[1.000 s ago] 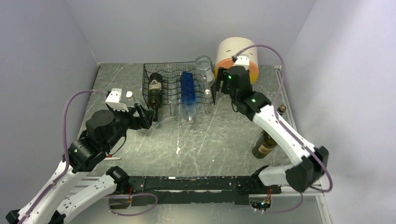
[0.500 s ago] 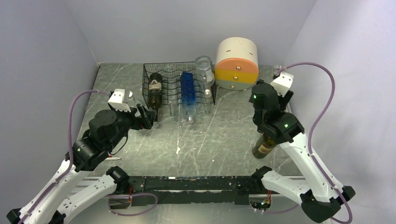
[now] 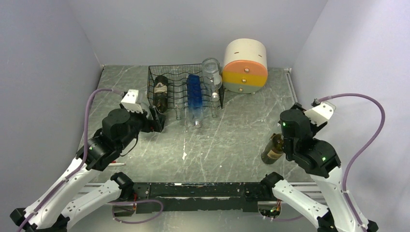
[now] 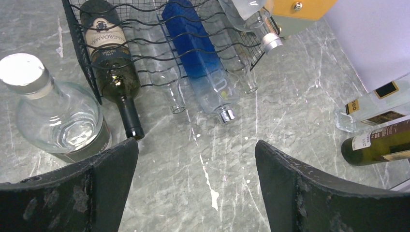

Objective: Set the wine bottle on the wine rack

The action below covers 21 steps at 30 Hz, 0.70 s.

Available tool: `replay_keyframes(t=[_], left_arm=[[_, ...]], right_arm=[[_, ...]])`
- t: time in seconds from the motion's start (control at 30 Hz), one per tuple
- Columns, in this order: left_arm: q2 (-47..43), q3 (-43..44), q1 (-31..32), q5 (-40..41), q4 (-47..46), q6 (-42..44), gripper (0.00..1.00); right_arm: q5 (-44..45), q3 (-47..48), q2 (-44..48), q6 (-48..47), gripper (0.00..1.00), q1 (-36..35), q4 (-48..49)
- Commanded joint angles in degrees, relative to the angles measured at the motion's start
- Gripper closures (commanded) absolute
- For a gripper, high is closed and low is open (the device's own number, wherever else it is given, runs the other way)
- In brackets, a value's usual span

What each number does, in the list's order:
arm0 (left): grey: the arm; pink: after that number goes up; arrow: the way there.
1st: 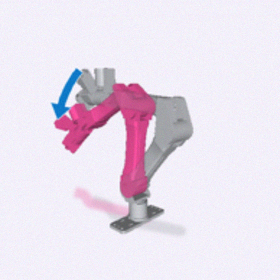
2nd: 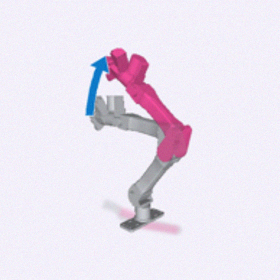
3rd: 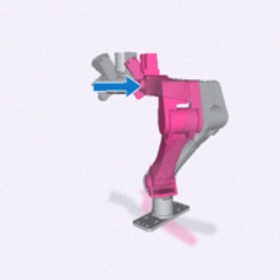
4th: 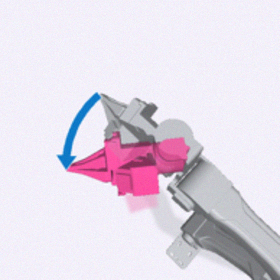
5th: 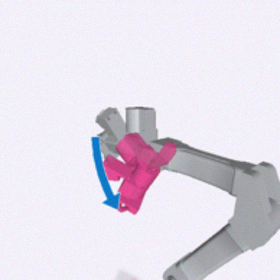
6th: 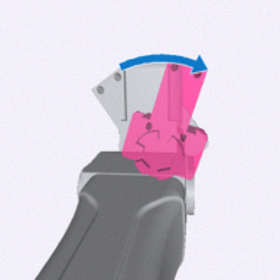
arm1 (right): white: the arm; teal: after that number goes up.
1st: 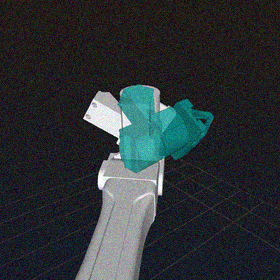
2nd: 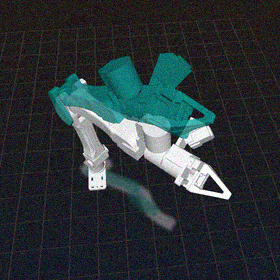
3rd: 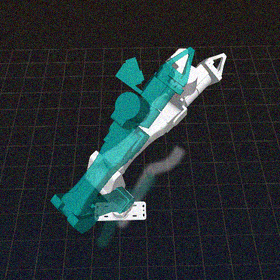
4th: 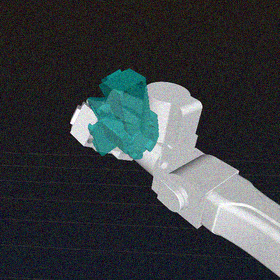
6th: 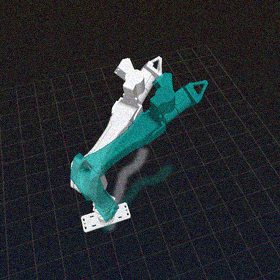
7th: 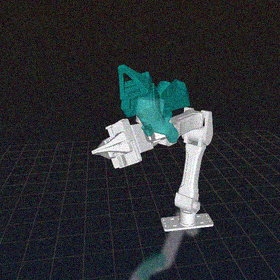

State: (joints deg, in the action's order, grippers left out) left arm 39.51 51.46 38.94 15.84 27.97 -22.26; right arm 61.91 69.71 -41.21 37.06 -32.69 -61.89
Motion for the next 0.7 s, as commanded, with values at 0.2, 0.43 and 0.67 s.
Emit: replay_keyframes(t=[0.2,0.43,0.67], left_arm=[[2.06,0.16,-0.27,-3.22,-3.96,0.14,0.06],[2.41,0.08,-0.29,-3.27,-4.34,-0.15,0.06],[2.77,0.29,-0.28,-3.27,-4.57,0.02,0.06]], right_arm=[[-1.75,-7.57,3.92,9.15,0.40,0.16,-3.17],[-2.21,-9.90,5.38,9.70,0.52,0.16,-1.60],[-3.60,-10.12,6.22,7.59,0.84,0.15,0.78]])
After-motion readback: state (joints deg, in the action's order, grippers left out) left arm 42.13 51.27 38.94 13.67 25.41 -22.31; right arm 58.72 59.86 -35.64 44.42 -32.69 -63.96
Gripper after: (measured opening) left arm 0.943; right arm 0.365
